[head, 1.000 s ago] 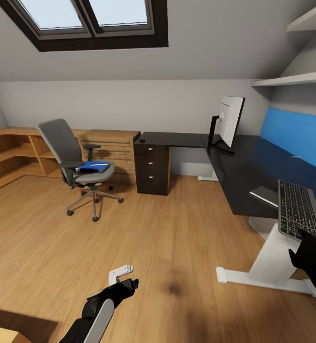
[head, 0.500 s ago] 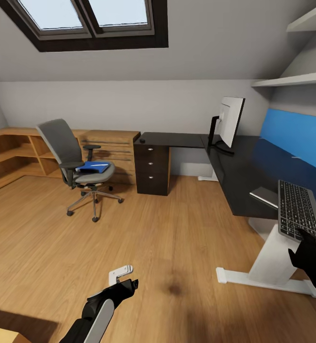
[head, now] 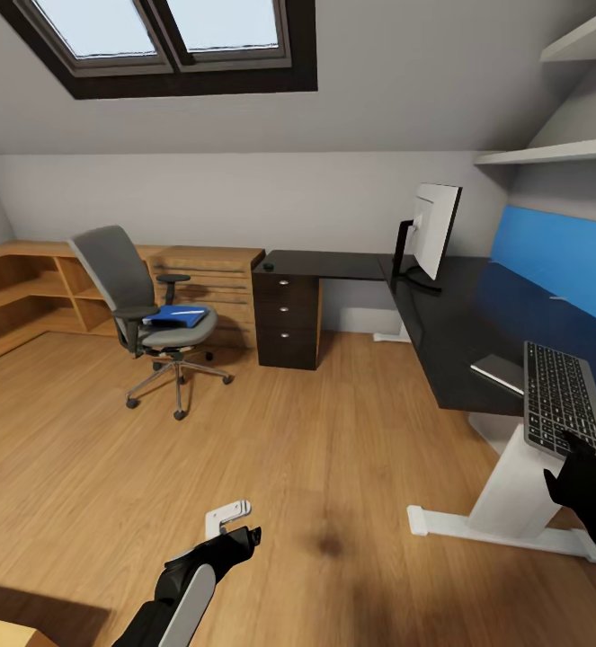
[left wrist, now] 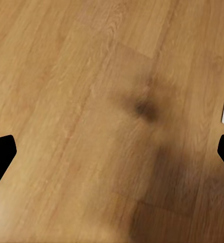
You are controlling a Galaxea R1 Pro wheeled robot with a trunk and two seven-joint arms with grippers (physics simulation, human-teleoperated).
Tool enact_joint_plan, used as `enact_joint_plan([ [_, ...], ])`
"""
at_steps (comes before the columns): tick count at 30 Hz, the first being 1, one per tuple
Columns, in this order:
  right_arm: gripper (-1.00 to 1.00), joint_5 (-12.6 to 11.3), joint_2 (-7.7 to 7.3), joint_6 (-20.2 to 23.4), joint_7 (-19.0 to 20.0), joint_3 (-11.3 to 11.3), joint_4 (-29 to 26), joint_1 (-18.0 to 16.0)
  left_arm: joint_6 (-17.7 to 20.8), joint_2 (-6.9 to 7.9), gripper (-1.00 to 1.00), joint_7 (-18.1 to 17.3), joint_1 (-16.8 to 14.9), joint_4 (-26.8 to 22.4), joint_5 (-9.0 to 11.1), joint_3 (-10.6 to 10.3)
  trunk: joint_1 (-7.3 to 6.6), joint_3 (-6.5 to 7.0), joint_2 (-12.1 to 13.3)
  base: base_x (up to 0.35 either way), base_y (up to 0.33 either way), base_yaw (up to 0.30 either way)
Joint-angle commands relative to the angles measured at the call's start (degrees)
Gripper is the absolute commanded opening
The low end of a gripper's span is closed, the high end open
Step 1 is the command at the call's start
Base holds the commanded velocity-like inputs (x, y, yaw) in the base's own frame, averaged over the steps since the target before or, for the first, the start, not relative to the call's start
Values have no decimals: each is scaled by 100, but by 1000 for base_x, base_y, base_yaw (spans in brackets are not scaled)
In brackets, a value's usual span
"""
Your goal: In the bedroom, organize the workspace by keeping the computer under the desk, ensuring the monitor is on the desk, placing the keyboard on the desk next to the monitor, placing the mouse on the desk next to the keyboard, moving the folder from the swivel chair onto the desk next to the mouse, stacking the notebook on top of the folder with the pen on top of the notebook, and positioning the swivel chair next to the desk.
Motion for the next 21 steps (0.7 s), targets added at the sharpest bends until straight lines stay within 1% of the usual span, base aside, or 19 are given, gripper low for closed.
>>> enact_joint_plan([
  [1,100,-46,1,25,-41,-12,-8,-4,9,1,100,56,-3,-4,61,-8,-1,-6,-3,0,0,0],
  [13,100,-50,-2,30,-11,-21,-46,-4,11,1,100,52,-3,26,62,-17,-1,-6,-3,0,0,0],
  [16,100,-49,-5,32,28,-21,-53,-4,9,1,100,53,-3,67,57,-42,-1,-6,-3,0,0,0],
  [17,100,-47,-7,30,98,-24,-59,-4,6,1,100,62,-3,107,54,-91,-1,-6,-3,0,0,0],
  [21,100,-46,-7,27,121,-29,-60,-4,7,1,100,68,-3,119,53,-109,-1,-6,-3,0,0,0],
])
